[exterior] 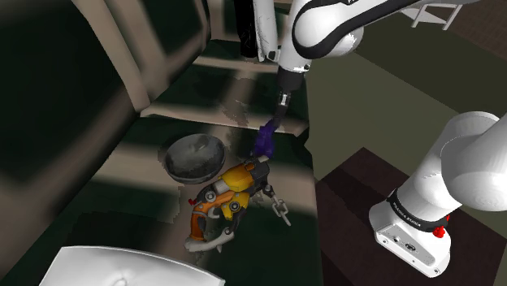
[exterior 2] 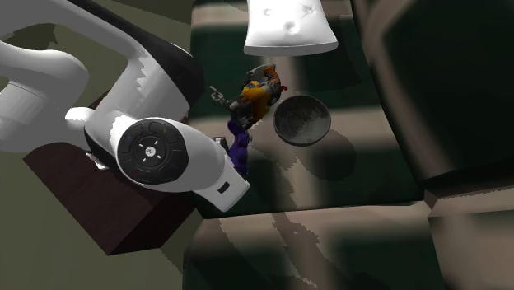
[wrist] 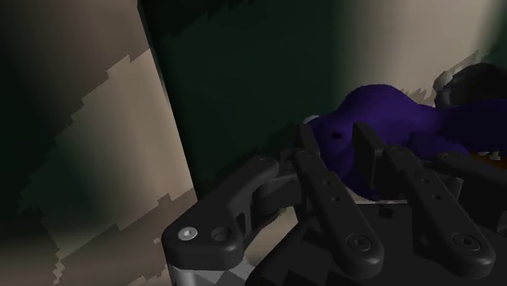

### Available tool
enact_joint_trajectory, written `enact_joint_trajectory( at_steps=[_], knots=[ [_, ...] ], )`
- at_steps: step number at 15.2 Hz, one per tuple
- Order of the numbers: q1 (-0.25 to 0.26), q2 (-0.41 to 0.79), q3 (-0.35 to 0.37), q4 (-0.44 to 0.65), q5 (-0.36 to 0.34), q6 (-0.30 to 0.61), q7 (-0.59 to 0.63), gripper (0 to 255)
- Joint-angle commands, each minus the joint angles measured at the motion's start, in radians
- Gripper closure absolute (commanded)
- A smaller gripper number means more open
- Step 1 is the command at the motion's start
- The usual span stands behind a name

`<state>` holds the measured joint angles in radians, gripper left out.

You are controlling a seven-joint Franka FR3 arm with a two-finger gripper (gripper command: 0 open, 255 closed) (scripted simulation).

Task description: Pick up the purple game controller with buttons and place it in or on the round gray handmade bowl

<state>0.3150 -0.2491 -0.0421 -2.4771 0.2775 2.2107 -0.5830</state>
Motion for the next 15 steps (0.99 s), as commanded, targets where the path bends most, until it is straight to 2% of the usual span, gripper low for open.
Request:
enact_joint_trajectory(
  at_steps=[1,10,15],
  knots=[
    [-0.003,-0.017,-0.001,0.015,-0.008,-0.032,0.008,255],
    [-0.009,-0.071,0.000,0.090,-0.030,-0.157,0.043,255],
    [0.032,0.003,0.058,0.161,-0.008,-0.133,0.126,255]
  ],
)
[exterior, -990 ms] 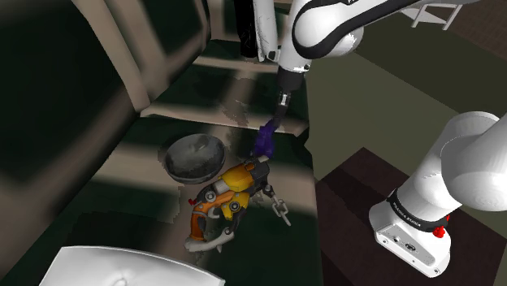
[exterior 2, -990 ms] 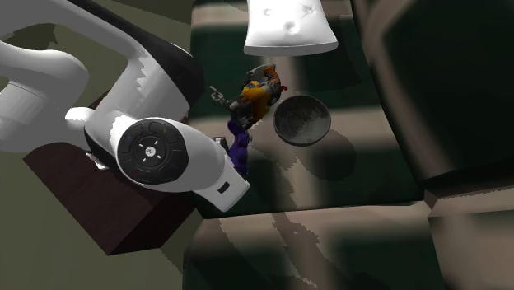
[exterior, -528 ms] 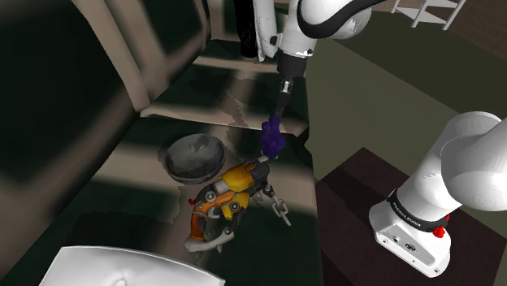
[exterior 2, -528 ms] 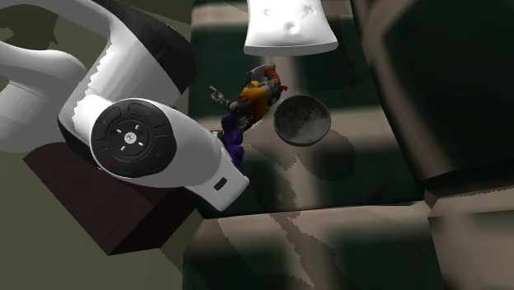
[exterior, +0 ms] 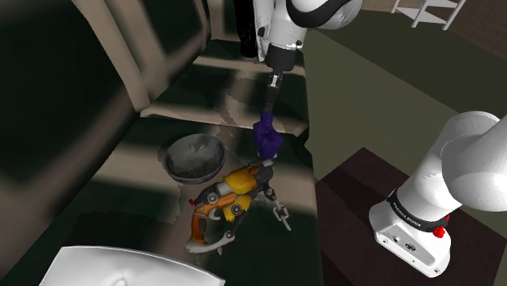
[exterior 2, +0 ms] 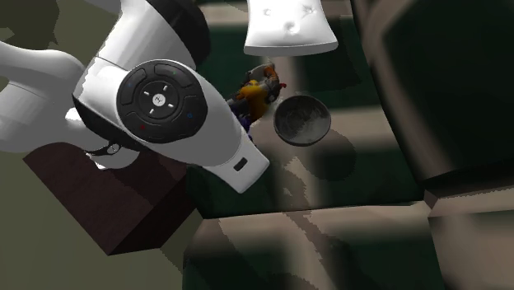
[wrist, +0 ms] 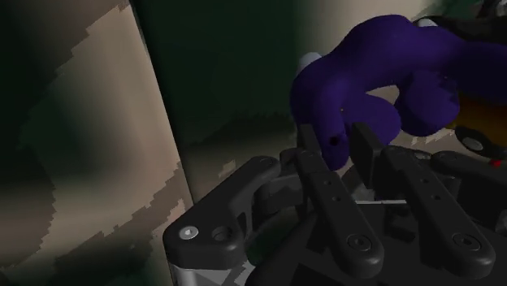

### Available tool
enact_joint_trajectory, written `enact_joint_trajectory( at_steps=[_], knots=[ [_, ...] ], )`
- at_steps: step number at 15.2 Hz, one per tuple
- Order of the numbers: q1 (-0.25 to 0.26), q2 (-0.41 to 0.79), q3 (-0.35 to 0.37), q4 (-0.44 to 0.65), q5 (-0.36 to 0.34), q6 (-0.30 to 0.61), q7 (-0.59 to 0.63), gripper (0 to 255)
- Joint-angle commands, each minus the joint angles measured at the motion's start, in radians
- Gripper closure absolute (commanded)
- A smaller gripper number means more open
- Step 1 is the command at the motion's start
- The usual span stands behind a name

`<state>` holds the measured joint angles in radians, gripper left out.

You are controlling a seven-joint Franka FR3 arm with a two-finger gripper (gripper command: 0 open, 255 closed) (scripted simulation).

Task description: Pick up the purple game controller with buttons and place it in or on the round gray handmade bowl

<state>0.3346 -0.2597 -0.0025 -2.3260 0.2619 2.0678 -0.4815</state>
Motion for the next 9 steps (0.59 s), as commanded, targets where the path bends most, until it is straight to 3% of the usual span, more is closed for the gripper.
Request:
enact_joint_trajectory(
  at_steps=[1,9],
  knots=[
    [0.023,0.035,0.032,0.029,0.011,0.016,0.046,255],
    [0.094,0.226,0.129,0.224,0.004,0.051,0.214,255]
  ],
)
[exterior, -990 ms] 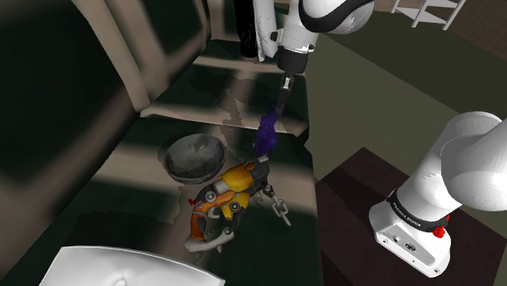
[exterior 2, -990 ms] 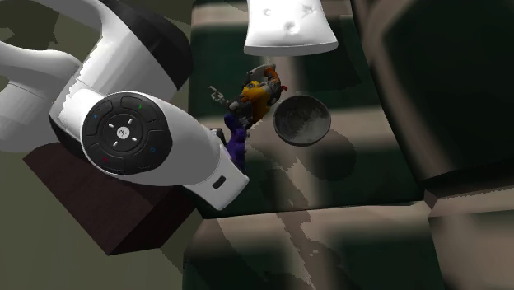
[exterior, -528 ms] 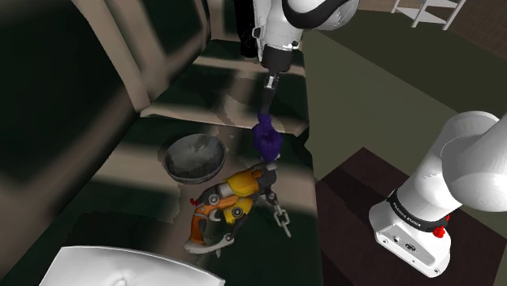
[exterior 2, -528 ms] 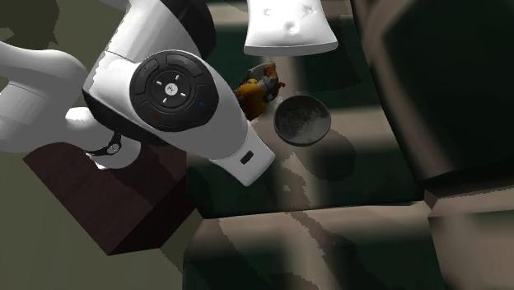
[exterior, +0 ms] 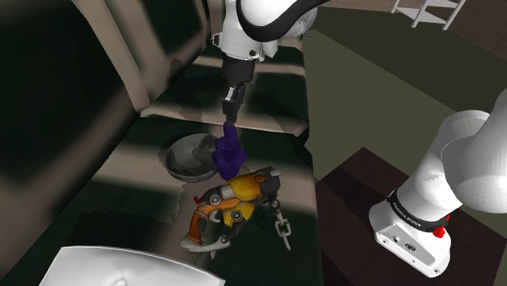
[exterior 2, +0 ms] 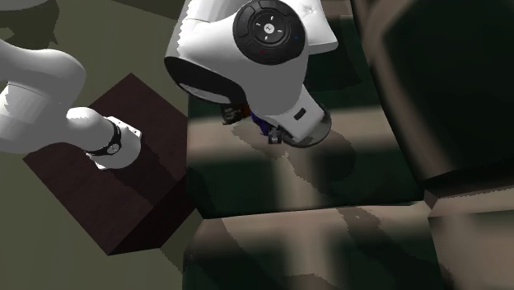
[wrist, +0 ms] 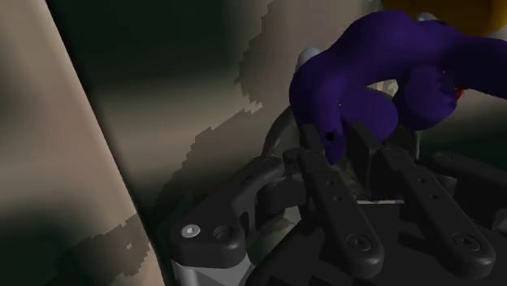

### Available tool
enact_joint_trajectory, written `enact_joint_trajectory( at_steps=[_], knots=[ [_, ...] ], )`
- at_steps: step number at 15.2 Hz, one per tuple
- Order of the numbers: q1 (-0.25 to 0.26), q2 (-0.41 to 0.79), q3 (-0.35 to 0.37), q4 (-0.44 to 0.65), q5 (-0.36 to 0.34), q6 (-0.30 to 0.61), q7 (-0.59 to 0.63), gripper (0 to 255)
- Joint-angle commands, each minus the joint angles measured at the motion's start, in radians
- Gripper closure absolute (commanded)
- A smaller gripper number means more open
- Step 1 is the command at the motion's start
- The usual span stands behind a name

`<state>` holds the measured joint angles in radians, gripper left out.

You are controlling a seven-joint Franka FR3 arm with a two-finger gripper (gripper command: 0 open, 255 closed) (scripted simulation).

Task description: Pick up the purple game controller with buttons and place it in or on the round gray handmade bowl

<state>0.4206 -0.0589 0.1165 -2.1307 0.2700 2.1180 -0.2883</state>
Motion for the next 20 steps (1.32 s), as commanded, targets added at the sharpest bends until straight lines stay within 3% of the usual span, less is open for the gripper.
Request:
enact_joint_trajectory(
  at_steps=[1,2,8,9,11,20],
  knots=[
    [0.017,0.051,0.020,0.058,-0.009,0.003,0.042,255],
    [0.028,0.085,0.032,0.097,-0.016,0.004,0.070,255],
    [0.031,0.103,0.033,0.067,-0.012,0.051,0.061,255],
    [0.031,0.103,0.033,0.067,-0.012,0.051,0.061,0],
    [0.111,0.167,0.063,0.166,-0.383,0.033,0.450,0],
    [0.119,0.217,0.048,0.125,-0.399,0.123,0.460,0]
  ],
)
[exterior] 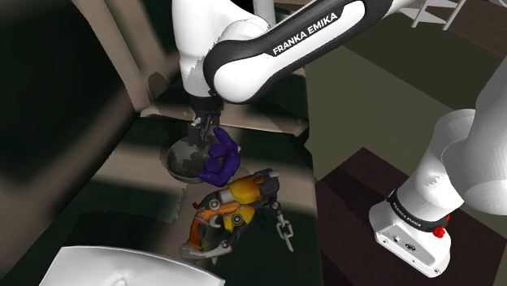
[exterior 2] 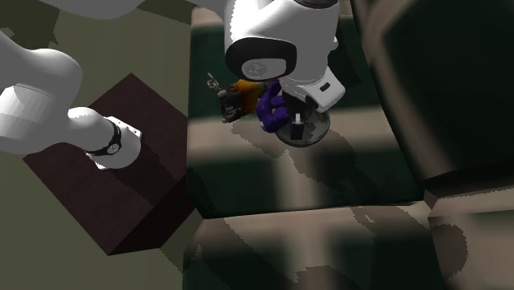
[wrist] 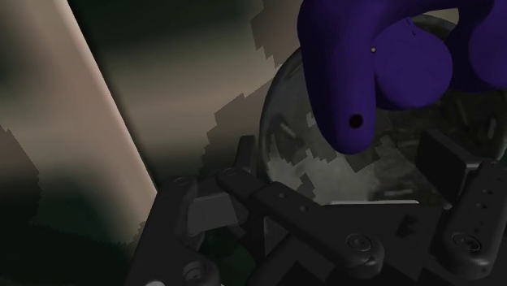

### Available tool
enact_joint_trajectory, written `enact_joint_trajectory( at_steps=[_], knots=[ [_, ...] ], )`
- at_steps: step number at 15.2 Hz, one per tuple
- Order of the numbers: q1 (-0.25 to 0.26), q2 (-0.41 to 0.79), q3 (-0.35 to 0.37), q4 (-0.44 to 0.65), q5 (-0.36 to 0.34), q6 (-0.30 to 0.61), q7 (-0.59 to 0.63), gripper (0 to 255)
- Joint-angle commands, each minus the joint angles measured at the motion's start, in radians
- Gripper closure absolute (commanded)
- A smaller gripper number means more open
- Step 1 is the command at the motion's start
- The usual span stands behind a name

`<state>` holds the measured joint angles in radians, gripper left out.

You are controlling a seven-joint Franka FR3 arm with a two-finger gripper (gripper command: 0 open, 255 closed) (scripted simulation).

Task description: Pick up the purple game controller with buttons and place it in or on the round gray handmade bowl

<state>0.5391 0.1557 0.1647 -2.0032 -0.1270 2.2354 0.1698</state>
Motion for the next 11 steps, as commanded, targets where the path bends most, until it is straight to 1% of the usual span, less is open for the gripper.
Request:
enact_joint_trajectory(
  at_steps=[1,7,8,11],
  knots=[
    [0.001,0.003,0.000,-0.003,-0.002,0.006,0.002,0],
    [0.000,0.003,0.000,-0.003,-0.002,0.005,0.002,0],
    [0.000,0.003,0.000,-0.003,-0.002,0.005,0.002,255],
    [0.000,0.003,0.000,-0.003,-0.002,0.005,0.002,255]
  ],
)
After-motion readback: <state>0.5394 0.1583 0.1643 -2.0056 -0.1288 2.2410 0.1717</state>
